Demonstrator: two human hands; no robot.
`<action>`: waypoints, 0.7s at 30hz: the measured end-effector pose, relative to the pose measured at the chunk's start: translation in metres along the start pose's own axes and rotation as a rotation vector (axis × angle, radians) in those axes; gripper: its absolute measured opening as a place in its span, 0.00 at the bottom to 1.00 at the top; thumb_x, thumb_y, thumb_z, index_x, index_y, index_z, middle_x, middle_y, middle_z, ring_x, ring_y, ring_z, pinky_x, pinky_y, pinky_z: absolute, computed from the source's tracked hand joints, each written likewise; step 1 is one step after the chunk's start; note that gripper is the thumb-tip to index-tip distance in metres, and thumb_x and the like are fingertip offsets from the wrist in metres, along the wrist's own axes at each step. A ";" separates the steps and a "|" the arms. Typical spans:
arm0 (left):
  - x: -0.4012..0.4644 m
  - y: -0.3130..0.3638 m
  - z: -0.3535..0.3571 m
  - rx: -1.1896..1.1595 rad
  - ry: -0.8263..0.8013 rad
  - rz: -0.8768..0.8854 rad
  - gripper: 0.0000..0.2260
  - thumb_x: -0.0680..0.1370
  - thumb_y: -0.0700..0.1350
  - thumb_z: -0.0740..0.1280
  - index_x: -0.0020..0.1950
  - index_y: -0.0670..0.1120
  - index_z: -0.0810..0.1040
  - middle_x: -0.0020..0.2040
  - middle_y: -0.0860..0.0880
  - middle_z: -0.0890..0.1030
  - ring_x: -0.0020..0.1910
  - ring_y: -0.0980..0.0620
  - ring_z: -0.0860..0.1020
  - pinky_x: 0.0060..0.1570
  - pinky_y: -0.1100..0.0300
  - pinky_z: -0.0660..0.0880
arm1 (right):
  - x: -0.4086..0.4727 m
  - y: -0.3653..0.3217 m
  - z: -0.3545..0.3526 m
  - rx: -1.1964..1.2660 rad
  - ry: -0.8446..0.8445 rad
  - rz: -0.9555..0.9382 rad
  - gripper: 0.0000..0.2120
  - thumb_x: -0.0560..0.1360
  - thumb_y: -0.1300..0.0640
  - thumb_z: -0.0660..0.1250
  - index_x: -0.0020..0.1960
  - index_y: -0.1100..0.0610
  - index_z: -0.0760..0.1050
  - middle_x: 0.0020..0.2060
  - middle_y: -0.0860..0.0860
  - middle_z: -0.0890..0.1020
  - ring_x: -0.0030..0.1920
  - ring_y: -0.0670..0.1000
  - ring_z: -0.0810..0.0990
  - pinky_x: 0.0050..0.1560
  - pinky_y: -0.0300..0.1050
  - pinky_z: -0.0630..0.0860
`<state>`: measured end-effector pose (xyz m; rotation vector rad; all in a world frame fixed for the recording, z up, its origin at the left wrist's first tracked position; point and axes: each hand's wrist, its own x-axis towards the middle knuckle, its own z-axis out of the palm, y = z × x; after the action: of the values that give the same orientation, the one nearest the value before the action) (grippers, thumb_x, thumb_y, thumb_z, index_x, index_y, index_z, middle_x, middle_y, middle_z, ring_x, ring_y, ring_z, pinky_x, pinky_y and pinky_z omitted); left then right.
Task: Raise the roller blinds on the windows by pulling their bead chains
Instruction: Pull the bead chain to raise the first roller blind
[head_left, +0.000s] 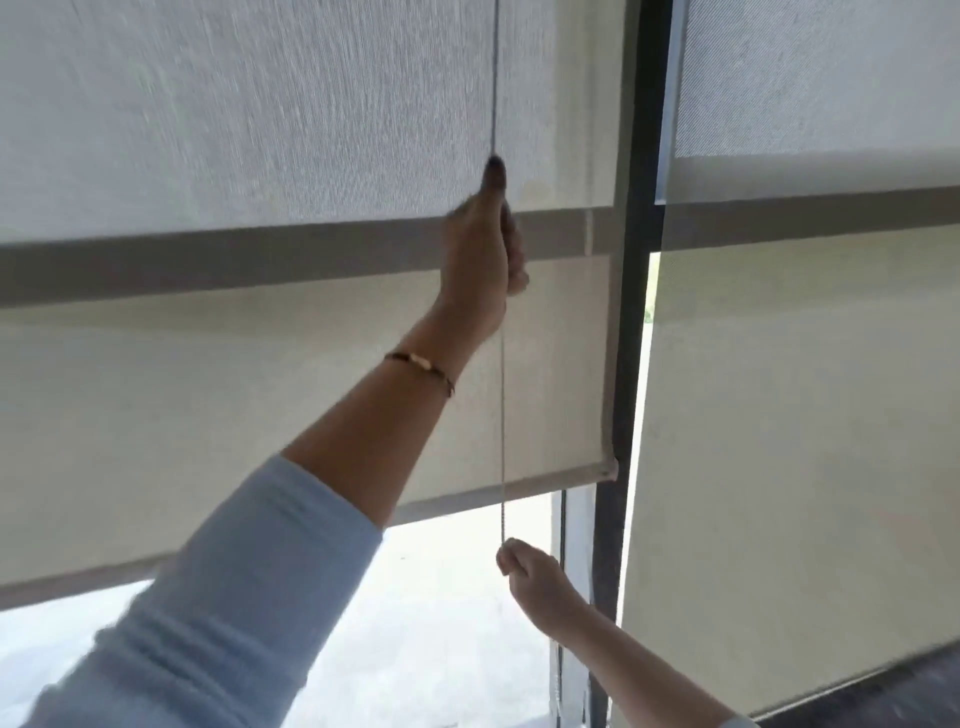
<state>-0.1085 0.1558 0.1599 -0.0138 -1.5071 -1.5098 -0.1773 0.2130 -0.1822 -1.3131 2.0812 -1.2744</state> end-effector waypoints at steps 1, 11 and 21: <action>-0.011 -0.015 -0.004 -0.046 -0.005 -0.027 0.25 0.84 0.54 0.59 0.27 0.53 0.65 0.22 0.55 0.63 0.19 0.57 0.58 0.20 0.67 0.56 | 0.004 -0.001 -0.005 -0.014 -0.078 0.049 0.20 0.77 0.68 0.55 0.38 0.45 0.71 0.33 0.47 0.75 0.35 0.48 0.75 0.36 0.47 0.70; -0.103 -0.116 -0.047 -0.099 0.025 -0.330 0.24 0.80 0.59 0.61 0.27 0.53 0.61 0.23 0.55 0.58 0.20 0.57 0.54 0.21 0.70 0.53 | 0.040 -0.207 -0.162 0.800 -0.086 -0.378 0.22 0.81 0.57 0.47 0.68 0.59 0.73 0.62 0.57 0.81 0.65 0.57 0.79 0.67 0.58 0.73; -0.161 -0.170 -0.063 -0.052 0.011 -0.511 0.23 0.78 0.60 0.62 0.29 0.52 0.57 0.27 0.52 0.56 0.25 0.55 0.50 0.25 0.69 0.52 | 0.063 -0.349 -0.225 0.851 0.173 -0.530 0.16 0.85 0.55 0.56 0.61 0.64 0.77 0.35 0.51 0.74 0.29 0.46 0.72 0.31 0.42 0.70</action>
<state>-0.0879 0.1627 -0.0813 0.3741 -1.5326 -1.9439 -0.1828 0.2156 0.2378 -1.3650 1.0136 -2.2124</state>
